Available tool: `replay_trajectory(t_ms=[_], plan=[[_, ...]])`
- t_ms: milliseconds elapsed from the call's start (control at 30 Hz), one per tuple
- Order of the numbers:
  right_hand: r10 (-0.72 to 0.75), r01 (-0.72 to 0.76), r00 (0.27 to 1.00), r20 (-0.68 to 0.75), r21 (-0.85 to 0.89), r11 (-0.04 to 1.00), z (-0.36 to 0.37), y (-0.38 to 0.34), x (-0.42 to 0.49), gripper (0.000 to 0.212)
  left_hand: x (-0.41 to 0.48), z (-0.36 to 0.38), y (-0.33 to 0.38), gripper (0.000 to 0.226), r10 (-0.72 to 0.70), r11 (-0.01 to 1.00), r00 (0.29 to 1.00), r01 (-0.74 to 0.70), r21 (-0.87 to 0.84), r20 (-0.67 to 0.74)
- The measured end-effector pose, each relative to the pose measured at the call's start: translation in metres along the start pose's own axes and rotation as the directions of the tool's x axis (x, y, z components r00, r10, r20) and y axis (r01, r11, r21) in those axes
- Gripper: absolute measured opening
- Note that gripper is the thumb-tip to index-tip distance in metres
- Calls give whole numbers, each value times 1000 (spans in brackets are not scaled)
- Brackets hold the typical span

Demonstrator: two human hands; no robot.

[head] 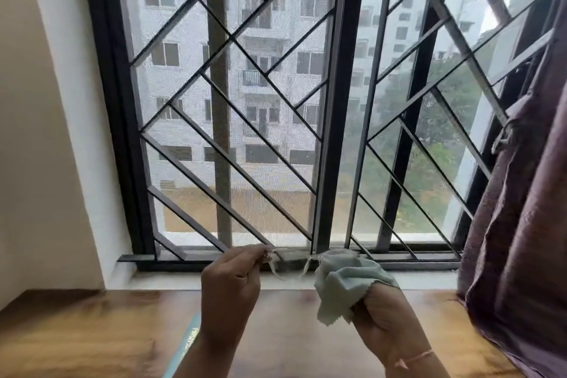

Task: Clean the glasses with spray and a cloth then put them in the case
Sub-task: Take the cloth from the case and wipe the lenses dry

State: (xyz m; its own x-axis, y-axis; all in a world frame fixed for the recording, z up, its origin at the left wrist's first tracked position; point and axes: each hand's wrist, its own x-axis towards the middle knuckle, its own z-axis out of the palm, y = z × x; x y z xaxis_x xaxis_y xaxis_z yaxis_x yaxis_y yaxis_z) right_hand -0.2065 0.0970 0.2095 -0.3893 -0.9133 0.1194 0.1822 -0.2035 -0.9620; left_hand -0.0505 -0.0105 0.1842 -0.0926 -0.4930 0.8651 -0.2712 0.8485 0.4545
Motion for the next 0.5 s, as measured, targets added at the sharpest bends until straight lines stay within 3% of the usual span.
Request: replay_trajectory(t_ms=[67, 133, 400, 500], plan=[[-4, 13, 989, -150, 58, 998, 3, 9, -2, 18, -2, 0, 1, 22, 7, 1000, 1000, -7, -7, 11], [-45, 64, 977, -208, 87, 994, 6, 13, -5, 25, -4, 0, 2, 24, 10, 1000, 1000, -10, -18, 17], [102, -7, 965, -242, 365, 931, 16, 4, -3, 4, -4, -6, 7, 18, 18, 999, 999, -20, -36, -34], [104, -35, 981, -166, 374, 927, 8, 3, -2, 13, -2, -8, 5, 15, -14, 999, 998, 12, -30, -61]])
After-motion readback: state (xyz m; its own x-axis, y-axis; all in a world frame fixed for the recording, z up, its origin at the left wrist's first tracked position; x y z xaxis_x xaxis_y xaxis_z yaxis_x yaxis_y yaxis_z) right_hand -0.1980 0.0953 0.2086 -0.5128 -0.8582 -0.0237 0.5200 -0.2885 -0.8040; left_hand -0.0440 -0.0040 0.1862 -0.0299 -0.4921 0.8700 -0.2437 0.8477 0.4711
